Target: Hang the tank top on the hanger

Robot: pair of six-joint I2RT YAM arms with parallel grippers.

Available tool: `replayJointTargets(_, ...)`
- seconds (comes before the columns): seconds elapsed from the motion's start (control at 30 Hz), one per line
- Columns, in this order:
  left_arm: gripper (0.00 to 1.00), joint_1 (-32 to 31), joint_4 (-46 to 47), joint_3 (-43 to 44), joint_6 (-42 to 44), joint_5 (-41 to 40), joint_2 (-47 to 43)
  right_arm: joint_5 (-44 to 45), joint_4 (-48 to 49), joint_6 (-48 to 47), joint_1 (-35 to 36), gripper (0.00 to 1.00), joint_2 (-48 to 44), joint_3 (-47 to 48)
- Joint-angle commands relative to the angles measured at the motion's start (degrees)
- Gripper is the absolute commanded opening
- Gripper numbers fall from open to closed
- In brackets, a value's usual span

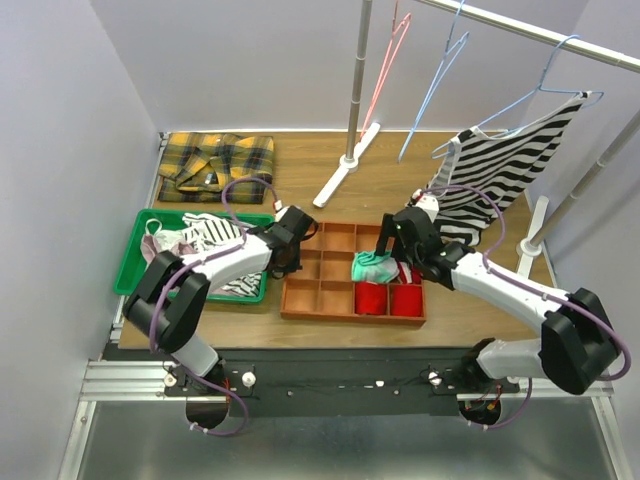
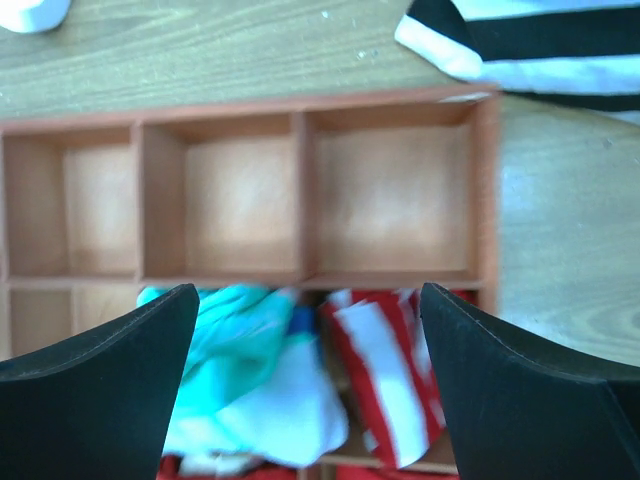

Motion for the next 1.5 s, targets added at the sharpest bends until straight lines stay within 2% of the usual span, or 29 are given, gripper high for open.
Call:
replayJointTargets(0.0, 0.0, 1.86, 2.31, -4.33, -9.43, -1.29, -8.07, 1.63, 2.44, -0.31, 0.23, 0.99, 4.24, 4.48)
replayJointTargets(0.27, 0.0, 1.86, 5.74, -9.35, -16.56, -0.23, -13.17, 0.4, 5.43, 0.57, 0.31, 0.97, 7.85, 6.33)
replayJointTargets(0.33, 0.0, 1.95, 6.45, -8.65, -14.64, -0.49, -12.47, 0.13, 4.91, 0.74, 0.31, 0.97, 7.07, 5.19)
replayJointTargets(0.47, 0.0, 1.95, 5.21, -1.28, -5.52, 0.2, -6.95, -0.22, 3.33, 1.1, 0.23, 0.97, 4.26, 2.82)
replayJointTargets(0.6, 0.0, 1.95, 4.16, 3.21, -1.02, 1.61, -2.46, -0.48, 1.65, 1.36, 0.31, 0.97, 0.74, 0.97)
replayJointTargets(0.77, 0.02, 1.95, 3.9, 6.81, 0.4, 3.19, 1.85, -0.74, 0.07, 1.1, 0.23, 0.98, -1.2, -0.44)
replayJointTargets(0.83, 0.15, 1.86, 4.16, 7.26, -0.04, 3.72, 2.3, -1.45, -0.1, 0.66, 0.31, 0.98, -1.55, -0.61)
replayJointTargets(0.87, 0.39, 1.86, 4.42, 6.91, -0.21, 3.46, 1.69, -1.71, -0.45, 0.66, 0.23, 0.98, -1.73, -0.61)
replayJointTargets(0.93, 0.45, 1.86, 4.86, 6.91, 0.04, 3.11, 0.37, -2.24, -0.9, 0.66, 0.31, 0.99, -2.6, -0.7)
replayJointTargets(1.0, 0.62, 1.95, 3.99, 7.09, 0.22, 1.8, -2.18, -3.11, -1.42, 0.31, 0.23, 1.0, -3.48, -0.53)
replayJointTargets(1.13, 0.72, 1.86, 3.9, 6.3, 0.22, 1.79, -7.18, -5.75, -1.95, -0.57, 0.23, 1.0, -5.42, 0.0)
replayJointTargets(1.23, 0.87, 1.69, 4.77, 4.54, -0.83, 2.49, -11.93, -8.82, -2.22, -0.48, 0.23, 1.0, -6.82, 0.27)
replayJointTargets(1.27, 0.97, 1.6, 4.95, 3.93, -1.27, 2.67, -13.33, -9.88, -2.65, -0.4, 0.23, 1.0, -7.44, 0.61)
replayJointTargets(1.47, 0.99, 1.25, 5.22, -1.52, -4.43, 3.81, -24.49, -14.1, -5.63, -0.57, 0.23, 1.0, -10.08, 2.46)
